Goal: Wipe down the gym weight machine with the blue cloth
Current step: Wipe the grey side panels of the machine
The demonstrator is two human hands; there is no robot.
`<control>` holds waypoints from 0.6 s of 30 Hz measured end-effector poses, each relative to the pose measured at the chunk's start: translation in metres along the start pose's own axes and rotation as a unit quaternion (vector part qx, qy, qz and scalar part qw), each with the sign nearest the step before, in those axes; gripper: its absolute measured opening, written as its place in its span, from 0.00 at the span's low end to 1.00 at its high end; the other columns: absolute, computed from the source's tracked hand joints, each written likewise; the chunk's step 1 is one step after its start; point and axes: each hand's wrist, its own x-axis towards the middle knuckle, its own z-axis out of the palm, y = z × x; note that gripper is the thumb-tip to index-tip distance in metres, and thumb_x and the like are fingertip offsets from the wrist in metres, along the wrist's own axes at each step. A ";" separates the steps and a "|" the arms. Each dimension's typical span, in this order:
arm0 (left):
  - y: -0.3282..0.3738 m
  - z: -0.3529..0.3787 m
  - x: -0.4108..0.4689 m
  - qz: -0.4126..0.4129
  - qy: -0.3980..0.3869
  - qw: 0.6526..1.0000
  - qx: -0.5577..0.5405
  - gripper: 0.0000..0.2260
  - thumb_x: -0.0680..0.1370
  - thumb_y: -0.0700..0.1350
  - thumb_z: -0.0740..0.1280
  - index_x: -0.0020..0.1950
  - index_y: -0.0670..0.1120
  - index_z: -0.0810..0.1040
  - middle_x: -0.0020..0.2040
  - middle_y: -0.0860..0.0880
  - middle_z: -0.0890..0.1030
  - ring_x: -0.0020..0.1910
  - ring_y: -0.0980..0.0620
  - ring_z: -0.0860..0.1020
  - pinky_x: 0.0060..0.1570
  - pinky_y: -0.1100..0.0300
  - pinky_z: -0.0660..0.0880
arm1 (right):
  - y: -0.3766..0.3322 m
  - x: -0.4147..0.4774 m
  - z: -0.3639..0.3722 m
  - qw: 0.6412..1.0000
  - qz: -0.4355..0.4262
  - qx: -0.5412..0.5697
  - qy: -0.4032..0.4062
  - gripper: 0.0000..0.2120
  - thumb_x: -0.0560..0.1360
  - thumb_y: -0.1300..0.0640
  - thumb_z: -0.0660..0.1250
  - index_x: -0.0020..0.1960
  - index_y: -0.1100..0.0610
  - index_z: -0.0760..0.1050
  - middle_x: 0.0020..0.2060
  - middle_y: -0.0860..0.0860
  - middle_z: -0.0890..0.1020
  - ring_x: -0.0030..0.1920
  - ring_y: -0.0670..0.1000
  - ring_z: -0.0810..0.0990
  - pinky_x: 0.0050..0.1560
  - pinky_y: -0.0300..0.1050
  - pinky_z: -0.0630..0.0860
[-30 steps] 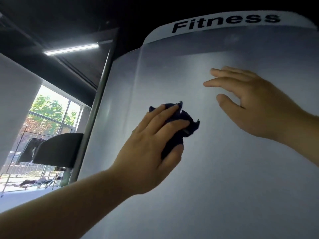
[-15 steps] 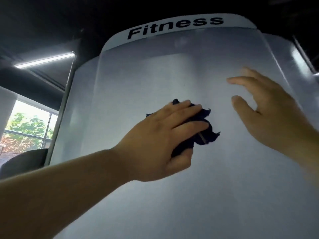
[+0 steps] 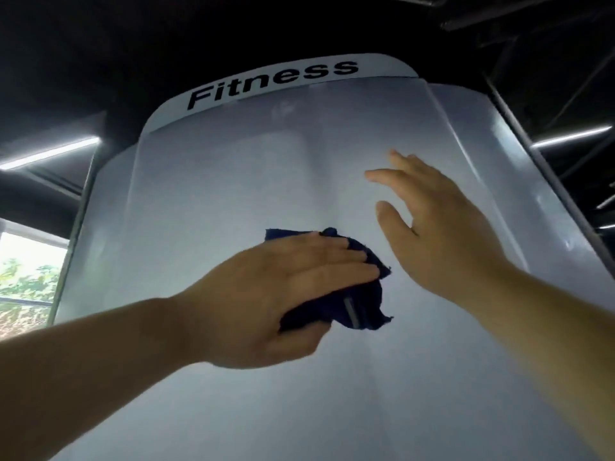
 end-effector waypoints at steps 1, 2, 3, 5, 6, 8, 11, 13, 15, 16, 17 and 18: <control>-0.011 -0.006 0.001 0.029 -0.032 0.999 0.008 0.25 0.77 0.49 0.65 0.73 0.48 0.67 0.72 0.49 0.72 0.71 0.55 0.68 0.72 0.65 0.58 | 0.001 0.000 0.001 1.000 -0.001 -0.002 0.002 0.20 0.82 0.50 0.54 0.74 0.45 0.65 0.78 0.44 0.58 0.78 0.44 0.51 0.71 0.39 0.48; -0.026 -0.011 0.004 0.014 -0.037 0.999 0.031 0.25 0.77 0.52 0.64 0.74 0.49 0.67 0.73 0.49 0.71 0.71 0.56 0.68 0.73 0.64 0.57 | 0.001 0.000 0.001 1.000 -0.002 -0.002 0.002 0.20 0.82 0.50 0.53 0.74 0.44 0.65 0.78 0.44 0.58 0.78 0.44 0.51 0.71 0.39 0.48; -0.042 -0.016 0.010 -0.042 -0.011 0.997 0.061 0.25 0.78 0.55 0.62 0.74 0.50 0.68 0.73 0.48 0.70 0.71 0.54 0.68 0.72 0.63 0.56 | 0.002 0.001 0.001 1.000 -0.002 0.001 0.001 0.20 0.82 0.50 0.53 0.74 0.44 0.65 0.78 0.43 0.58 0.78 0.43 0.51 0.72 0.39 0.49; -0.074 -0.026 0.025 -0.228 0.060 0.965 0.114 0.28 0.76 0.61 0.60 0.75 0.55 0.66 0.74 0.46 0.68 0.71 0.46 0.66 0.71 0.56 0.57 | 0.004 0.001 0.001 1.000 -0.002 0.010 0.007 0.19 0.83 0.51 0.54 0.73 0.43 0.66 0.77 0.42 0.59 0.78 0.43 0.52 0.73 0.39 0.50; -0.082 -0.030 0.034 -0.322 0.084 0.936 0.115 0.29 0.76 0.63 0.58 0.77 0.57 0.64 0.74 0.46 0.66 0.71 0.43 0.65 0.72 0.52 0.58 | 0.004 0.001 0.001 1.000 -0.003 0.016 0.014 0.19 0.83 0.51 0.54 0.73 0.43 0.67 0.77 0.42 0.60 0.78 0.43 0.52 0.73 0.40 0.50; -0.083 -0.029 0.050 -0.417 0.099 0.902 0.050 0.30 0.79 0.62 0.56 0.80 0.56 0.56 0.75 0.47 0.64 0.73 0.43 0.62 0.73 0.48 0.59 | 0.005 0.000 0.002 0.999 -0.002 0.037 0.027 0.19 0.83 0.47 0.53 0.73 0.43 0.67 0.77 0.42 0.61 0.77 0.42 0.53 0.75 0.41 0.52; -0.050 -0.027 0.064 -0.399 0.081 0.906 -0.121 0.24 0.84 0.59 0.49 0.79 0.54 0.59 0.75 0.49 0.67 0.74 0.49 0.64 0.74 0.53 0.59 | 0.004 -0.004 0.001 0.995 -0.019 0.086 0.041 0.29 0.77 0.35 0.52 0.76 0.41 0.58 0.78 0.41 0.58 0.76 0.40 0.55 0.71 0.38 0.57; -0.025 -0.031 0.071 -0.363 0.051 0.874 -0.318 0.25 0.83 0.64 0.48 0.65 0.54 0.76 0.61 0.50 0.80 0.60 0.54 0.78 0.63 0.59 0.73 | -0.002 -0.010 0.002 0.994 -0.059 0.087 0.038 0.34 0.75 0.32 0.54 0.78 0.42 0.53 0.79 0.42 0.54 0.76 0.42 0.55 0.72 0.41 0.57; -0.017 -0.034 0.079 -0.341 0.068 0.839 -0.419 0.21 0.83 0.62 0.51 0.56 0.53 0.79 0.54 0.55 0.83 0.53 0.58 0.81 0.53 0.66 0.75 | -0.014 -0.009 0.007 0.993 -0.088 0.074 0.030 0.34 0.75 0.33 0.57 0.78 0.43 0.55 0.78 0.44 0.56 0.76 0.48 0.60 0.74 0.51 0.63; -0.019 -0.034 0.082 -0.342 0.116 0.825 -0.435 0.17 0.84 0.58 0.53 0.57 0.54 0.79 0.55 0.56 0.83 0.53 0.59 0.81 0.56 0.64 0.75 | -0.021 -0.007 0.010 0.993 -0.096 0.068 0.029 0.33 0.76 0.35 0.59 0.77 0.44 0.59 0.78 0.45 0.59 0.74 0.50 0.63 0.72 0.54 0.65; -0.023 -0.033 0.083 -0.356 0.178 0.811 -0.428 0.13 0.85 0.53 0.54 0.58 0.55 0.77 0.55 0.55 0.83 0.53 0.59 0.81 0.57 0.62 0.75 | -0.026 -0.005 0.014 0.992 -0.105 0.058 0.038 0.29 0.76 0.38 0.61 0.75 0.46 0.65 0.76 0.46 0.63 0.73 0.52 0.65 0.71 0.56 0.67; -0.025 -0.034 0.082 -0.373 0.238 0.804 -0.398 0.12 0.85 0.49 0.54 0.58 0.55 0.76 0.53 0.55 0.84 0.51 0.59 0.81 0.56 0.63 0.74 | -0.029 -0.002 0.019 0.991 -0.119 0.039 0.056 0.25 0.76 0.42 0.63 0.71 0.47 0.71 0.74 0.48 0.68 0.72 0.54 0.66 0.72 0.58 0.66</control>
